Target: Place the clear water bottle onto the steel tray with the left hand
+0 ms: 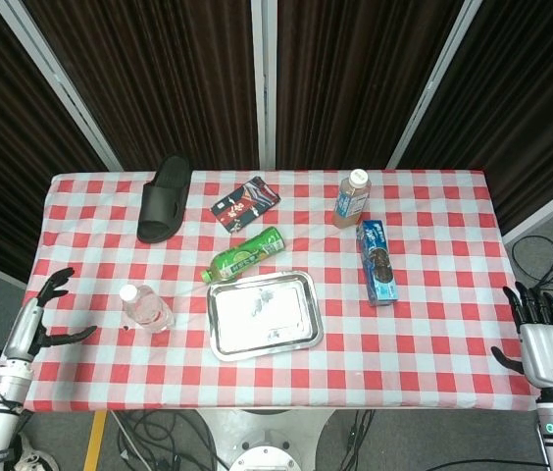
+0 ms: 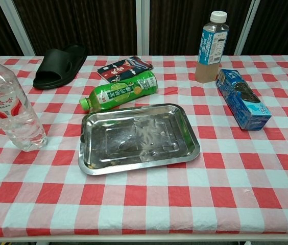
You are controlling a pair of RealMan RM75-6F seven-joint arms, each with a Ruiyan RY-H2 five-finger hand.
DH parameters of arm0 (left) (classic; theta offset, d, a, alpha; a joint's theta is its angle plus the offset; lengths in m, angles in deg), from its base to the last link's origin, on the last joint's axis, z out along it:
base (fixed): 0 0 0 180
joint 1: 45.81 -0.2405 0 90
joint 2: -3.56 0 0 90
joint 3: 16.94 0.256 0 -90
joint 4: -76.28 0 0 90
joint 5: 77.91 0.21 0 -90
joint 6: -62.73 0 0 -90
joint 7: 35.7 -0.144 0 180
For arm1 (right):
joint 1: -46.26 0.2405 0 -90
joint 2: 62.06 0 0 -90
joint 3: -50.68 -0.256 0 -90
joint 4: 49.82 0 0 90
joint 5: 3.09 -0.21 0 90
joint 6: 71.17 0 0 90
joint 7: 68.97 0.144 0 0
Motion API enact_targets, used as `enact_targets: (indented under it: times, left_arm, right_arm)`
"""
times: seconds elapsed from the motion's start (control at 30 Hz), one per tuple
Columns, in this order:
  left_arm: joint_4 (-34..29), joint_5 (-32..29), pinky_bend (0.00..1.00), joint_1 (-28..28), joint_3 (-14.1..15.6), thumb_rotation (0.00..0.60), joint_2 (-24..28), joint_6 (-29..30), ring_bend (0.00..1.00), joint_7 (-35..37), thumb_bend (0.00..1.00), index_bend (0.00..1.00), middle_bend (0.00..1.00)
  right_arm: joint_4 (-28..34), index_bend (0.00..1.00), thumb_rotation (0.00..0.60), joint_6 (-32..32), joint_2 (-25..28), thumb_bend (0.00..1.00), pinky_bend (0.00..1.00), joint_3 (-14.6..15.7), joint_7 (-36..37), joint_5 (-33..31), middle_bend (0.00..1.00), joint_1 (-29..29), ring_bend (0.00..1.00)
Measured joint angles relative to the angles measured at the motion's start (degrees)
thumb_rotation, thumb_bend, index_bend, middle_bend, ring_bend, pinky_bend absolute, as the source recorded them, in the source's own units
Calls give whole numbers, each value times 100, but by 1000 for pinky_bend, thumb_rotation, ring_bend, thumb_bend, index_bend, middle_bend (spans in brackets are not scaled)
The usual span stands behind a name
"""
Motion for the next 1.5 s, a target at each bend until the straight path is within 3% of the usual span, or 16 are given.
enact_targets:
  times: [0.23,0.83,1.0,1.27,1.5]
  left_arm:
    - [55,245,206,16,-52,600,-343,3,153,791,0,158,209]
    - [258,576,206,309,80,600,-1016,-51,153,687,0,158,212]
    - [450,494,206,428,21,600,-1239,-130,153,667,0,172,253]
    - [536,203,232,612,-117,600,-1411,-393,221,453,23,366,397]
    - [654,-322,385,763,-401,600,-1682,-520,396,-62,140,571,568]
  right_arm:
    - [-12,0,600,-36,-11,101,0,15,6,-3,0,9,0]
    - [-57,0,600,-206,-18,101,0,-1,67,-146,0,39,0]
    - [-60,0,600,-221,-3,101,0,-12,126,-159,0,45,0]
    - [-63,0,600,-282,9,101,0,-14,155,-194,0,62,0]
    - [-54,0,600,-296,23,101,0,-14,181,-205,0,63,0]
